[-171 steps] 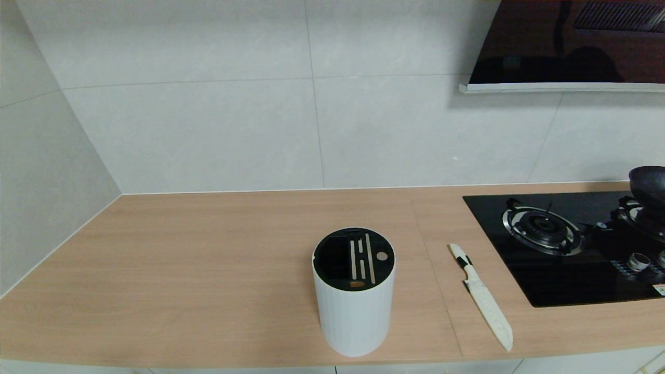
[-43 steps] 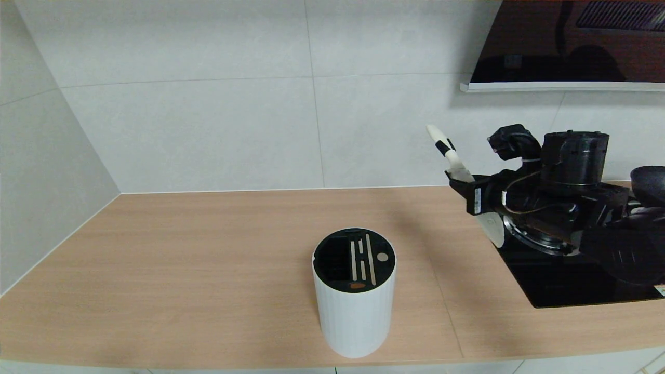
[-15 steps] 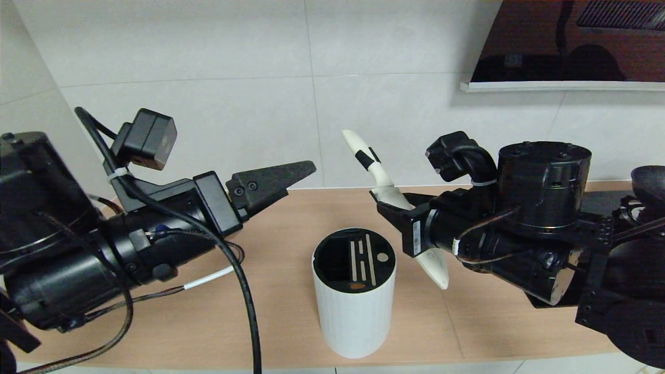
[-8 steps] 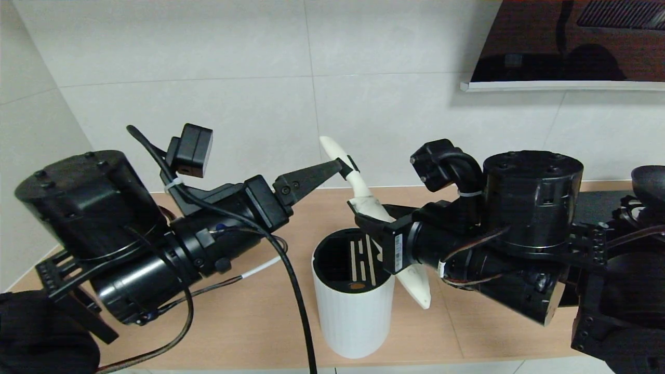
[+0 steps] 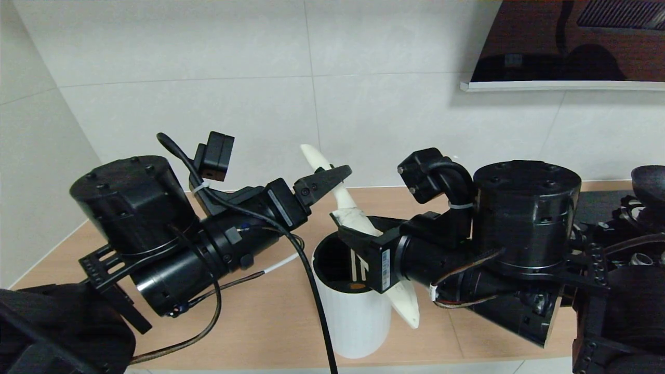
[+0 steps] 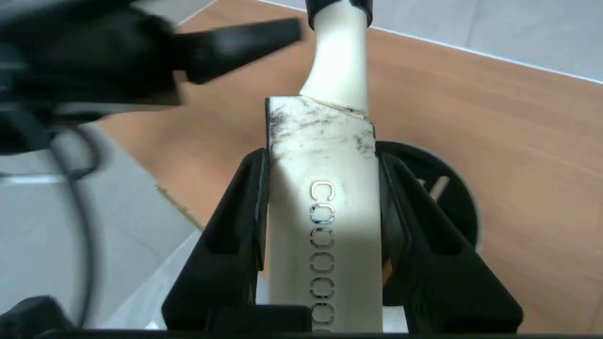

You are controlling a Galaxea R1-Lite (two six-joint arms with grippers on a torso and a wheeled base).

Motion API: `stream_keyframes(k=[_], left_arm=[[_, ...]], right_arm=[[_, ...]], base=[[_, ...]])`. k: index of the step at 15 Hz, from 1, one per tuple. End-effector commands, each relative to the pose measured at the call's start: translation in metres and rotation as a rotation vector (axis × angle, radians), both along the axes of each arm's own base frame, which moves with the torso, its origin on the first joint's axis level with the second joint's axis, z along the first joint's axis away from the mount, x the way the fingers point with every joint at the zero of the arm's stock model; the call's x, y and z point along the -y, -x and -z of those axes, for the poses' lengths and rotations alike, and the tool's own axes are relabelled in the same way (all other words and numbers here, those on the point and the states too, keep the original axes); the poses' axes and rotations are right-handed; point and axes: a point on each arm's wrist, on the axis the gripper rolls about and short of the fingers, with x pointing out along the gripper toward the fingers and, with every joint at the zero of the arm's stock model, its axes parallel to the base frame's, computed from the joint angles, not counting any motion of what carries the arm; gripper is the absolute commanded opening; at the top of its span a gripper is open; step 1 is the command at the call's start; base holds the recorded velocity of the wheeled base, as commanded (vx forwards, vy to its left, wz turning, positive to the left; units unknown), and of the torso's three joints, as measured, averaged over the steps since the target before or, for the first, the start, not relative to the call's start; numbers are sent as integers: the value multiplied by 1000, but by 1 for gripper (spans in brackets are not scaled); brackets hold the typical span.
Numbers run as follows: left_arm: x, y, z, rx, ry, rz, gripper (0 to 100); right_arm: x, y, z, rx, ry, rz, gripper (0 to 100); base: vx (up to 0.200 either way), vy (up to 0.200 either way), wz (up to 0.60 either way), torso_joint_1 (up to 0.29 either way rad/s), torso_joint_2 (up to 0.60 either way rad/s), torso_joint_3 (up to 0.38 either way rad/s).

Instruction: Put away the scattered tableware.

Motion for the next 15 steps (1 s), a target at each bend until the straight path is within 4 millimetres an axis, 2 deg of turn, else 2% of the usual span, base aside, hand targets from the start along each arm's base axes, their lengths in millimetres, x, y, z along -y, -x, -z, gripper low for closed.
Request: stream_keyframes(k=[1,14,15], left_arm=[[3,-4,3,-4,-2,0,100],[3,-11,7,2,-3,-20,100],[2,-12,8,2,-5,-25,0]], right_arm=[[-2,1,3,-6,7,-5,0],[-5,8,4,-7,10,-26,0],[-5,8,4,-7,10,-28,0]], base=[[0,0,0,0,0,0],[0,0,0,0,0,0],[0,0,0,0,0,0]])
